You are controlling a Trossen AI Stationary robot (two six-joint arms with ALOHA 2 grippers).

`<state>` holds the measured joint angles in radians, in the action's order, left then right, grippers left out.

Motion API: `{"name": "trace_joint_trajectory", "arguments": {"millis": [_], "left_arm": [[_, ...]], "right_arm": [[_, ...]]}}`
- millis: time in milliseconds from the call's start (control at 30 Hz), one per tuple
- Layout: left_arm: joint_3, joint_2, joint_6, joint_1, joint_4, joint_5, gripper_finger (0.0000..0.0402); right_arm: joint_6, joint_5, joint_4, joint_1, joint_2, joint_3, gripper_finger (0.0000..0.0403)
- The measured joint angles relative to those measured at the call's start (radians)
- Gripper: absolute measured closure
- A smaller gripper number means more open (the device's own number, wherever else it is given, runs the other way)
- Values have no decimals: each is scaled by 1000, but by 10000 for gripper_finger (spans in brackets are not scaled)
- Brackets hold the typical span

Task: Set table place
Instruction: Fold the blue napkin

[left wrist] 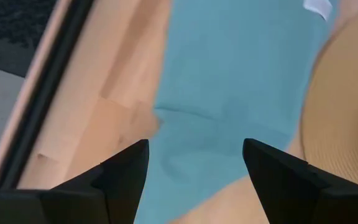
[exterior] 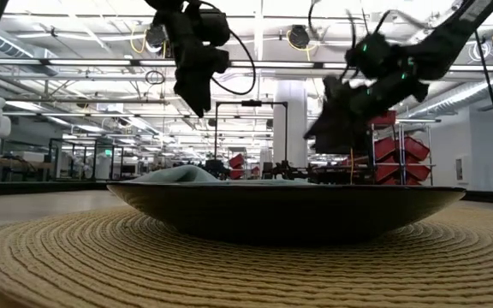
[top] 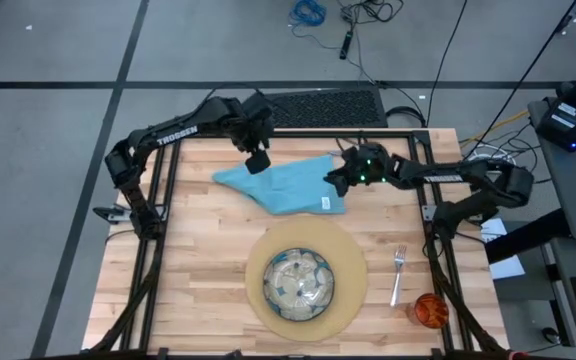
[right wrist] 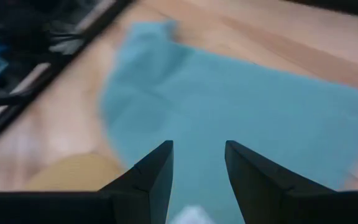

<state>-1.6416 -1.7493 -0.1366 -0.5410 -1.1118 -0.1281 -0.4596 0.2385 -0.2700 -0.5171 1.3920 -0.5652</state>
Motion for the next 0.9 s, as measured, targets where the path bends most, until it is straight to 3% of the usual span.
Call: {"name": "trace_joint_trajectory", "arguments": {"millis": [367,667,900], "left_arm": [[0,12,54,151,-43,54,152],[0,21,79,238,-57,108,152],[0,21,105,266,-63,111,152]], "right_arm": [[15,268,-88,-258,112,0,266],[66,214,8,-362,178,-14,266],[105,184,142,-314,351,-195,266]]}}
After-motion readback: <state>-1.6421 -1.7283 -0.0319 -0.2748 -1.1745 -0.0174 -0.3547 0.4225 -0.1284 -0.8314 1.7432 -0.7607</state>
